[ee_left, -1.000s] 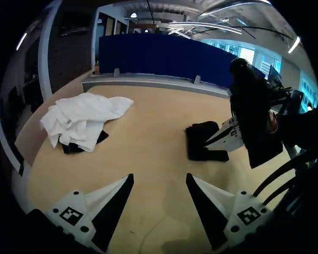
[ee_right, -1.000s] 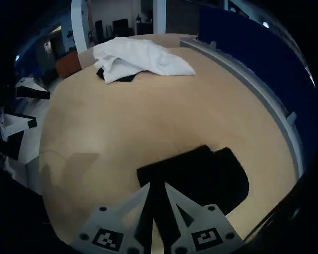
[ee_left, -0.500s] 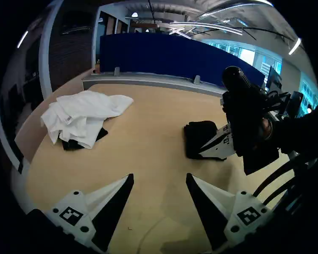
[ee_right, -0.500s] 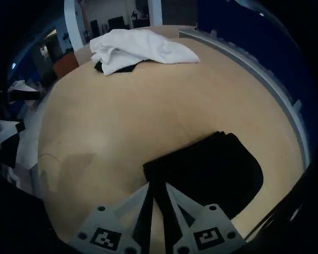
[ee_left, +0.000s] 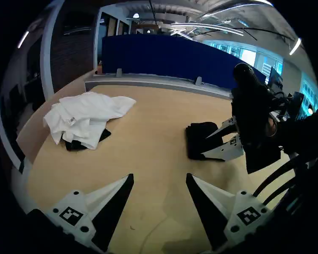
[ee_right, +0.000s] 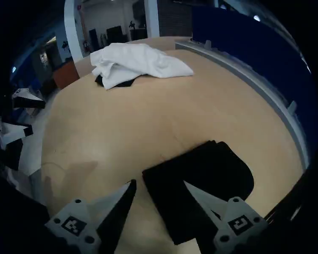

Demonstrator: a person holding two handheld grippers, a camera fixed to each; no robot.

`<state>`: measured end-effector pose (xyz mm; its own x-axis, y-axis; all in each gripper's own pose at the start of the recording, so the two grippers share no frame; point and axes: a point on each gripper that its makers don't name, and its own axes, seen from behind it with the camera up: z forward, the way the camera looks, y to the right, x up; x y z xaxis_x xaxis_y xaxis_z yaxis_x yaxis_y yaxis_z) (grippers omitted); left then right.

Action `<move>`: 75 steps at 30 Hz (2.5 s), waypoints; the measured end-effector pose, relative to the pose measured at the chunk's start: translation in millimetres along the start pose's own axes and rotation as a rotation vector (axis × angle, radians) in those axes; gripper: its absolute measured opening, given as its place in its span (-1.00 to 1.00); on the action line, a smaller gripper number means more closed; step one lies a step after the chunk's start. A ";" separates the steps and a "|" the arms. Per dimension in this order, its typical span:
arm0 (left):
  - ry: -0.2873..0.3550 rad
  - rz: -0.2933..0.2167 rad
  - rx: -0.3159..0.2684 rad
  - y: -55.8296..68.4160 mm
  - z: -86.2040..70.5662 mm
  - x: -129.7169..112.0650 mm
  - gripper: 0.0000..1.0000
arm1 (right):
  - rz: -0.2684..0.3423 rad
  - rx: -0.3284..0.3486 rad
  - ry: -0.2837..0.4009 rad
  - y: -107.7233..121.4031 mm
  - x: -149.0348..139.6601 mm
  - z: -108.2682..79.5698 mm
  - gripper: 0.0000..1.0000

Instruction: Fold towel

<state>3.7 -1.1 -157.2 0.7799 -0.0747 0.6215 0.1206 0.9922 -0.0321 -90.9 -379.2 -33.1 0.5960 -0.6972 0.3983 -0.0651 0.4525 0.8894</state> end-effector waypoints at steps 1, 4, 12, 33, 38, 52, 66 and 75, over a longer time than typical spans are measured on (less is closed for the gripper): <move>0.000 0.000 0.001 0.0 -0.4 0.1 0.83 | 0.001 -0.005 0.003 0.8 0.4 -1.5 0.77; 0.000 0.001 0.003 -0.1 -1.4 0.3 0.82 | 0.007 -0.024 0.012 3.9 -0.8 -6.6 0.99; -0.001 0.000 0.003 -0.5 -3.0 -0.6 0.83 | 0.110 -0.090 0.041 17.8 -23.6 -26.0 1.00; 0.002 0.007 -0.010 4.9 -3.4 3.9 0.83 | 0.312 -0.239 -0.006 35.7 -86.9 -51.8 1.00; 0.003 0.003 -0.012 5.8 -4.0 3.4 0.83 | 0.326 -0.242 -0.018 35.7 -92.9 -48.7 0.98; 0.004 -0.002 -0.014 6.3 -3.3 3.4 0.83 | 0.317 -0.221 -0.055 24.8 -109.6 -36.0 -0.12; 0.001 -0.003 -0.014 7.2 1.1 2.3 0.83 | 0.348 -0.231 -0.051 32.2 -111.6 -38.0 -0.85; 0.001 -0.001 -0.014 7.7 1.6 3.1 0.83 | 0.354 -0.227 -0.022 38.0 -99.3 -47.2 -0.88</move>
<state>6.0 6.5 -154.2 0.7802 -0.0761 0.6208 0.1300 0.9906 -0.0419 -114.7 -266.5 -49.4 0.5511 -0.4873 0.6774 -0.0834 0.7755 0.6258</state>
